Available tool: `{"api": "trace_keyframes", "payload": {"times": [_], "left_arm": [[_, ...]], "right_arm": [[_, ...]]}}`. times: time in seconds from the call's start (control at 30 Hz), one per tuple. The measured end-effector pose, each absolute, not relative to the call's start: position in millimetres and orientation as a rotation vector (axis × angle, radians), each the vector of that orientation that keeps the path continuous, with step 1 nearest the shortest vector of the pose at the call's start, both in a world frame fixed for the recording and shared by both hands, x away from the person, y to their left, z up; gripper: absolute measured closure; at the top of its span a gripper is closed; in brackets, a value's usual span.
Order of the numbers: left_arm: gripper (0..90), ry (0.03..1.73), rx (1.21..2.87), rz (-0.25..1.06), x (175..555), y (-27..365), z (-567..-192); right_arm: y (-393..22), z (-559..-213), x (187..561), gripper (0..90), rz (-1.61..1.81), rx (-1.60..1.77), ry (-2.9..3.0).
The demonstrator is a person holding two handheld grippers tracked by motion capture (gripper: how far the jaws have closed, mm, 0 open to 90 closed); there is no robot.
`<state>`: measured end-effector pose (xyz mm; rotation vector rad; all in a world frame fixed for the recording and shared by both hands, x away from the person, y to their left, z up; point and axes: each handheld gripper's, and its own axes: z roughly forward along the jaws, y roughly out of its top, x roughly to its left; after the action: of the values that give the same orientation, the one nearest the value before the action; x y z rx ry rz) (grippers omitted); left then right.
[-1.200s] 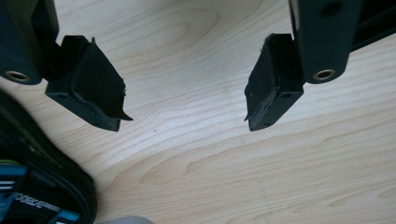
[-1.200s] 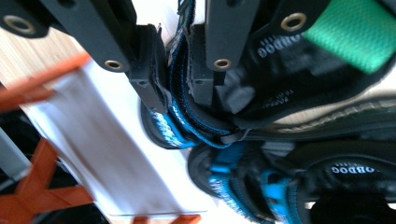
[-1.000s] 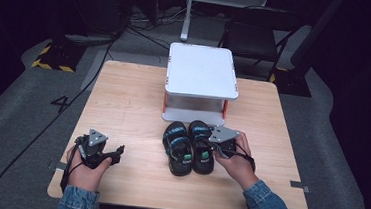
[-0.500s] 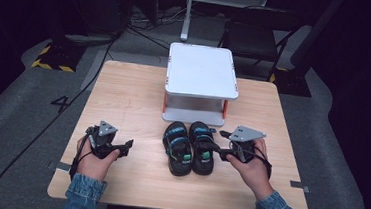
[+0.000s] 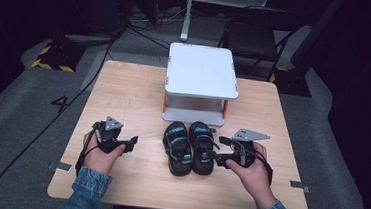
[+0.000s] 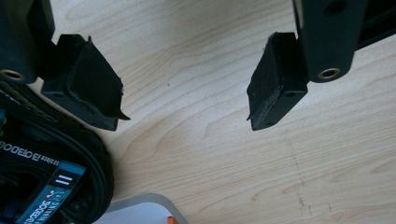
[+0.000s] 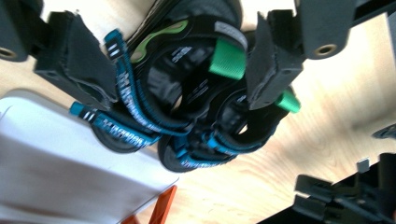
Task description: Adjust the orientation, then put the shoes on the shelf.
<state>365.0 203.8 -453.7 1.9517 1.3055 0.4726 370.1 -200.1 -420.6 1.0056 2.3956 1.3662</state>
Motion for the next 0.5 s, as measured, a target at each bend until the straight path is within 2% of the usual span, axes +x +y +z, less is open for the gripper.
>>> {"api": "trace_keyframes", "payload": {"times": [0.17, 0.5], "left_arm": [[27.0, 1.294, 1.954, 0.465, 372.3, 200.6, -453.5], [27.0, 1.291, 1.951, 0.467, 379.3, 200.8, -454.1]], "right_arm": [[-194.4, -422.5, 364.6, 42.5, 1.371, 1.005, 2.472], [-172.8, -432.9, 368.3, 45.1, 1.395, 1.136, 2.502]]}}
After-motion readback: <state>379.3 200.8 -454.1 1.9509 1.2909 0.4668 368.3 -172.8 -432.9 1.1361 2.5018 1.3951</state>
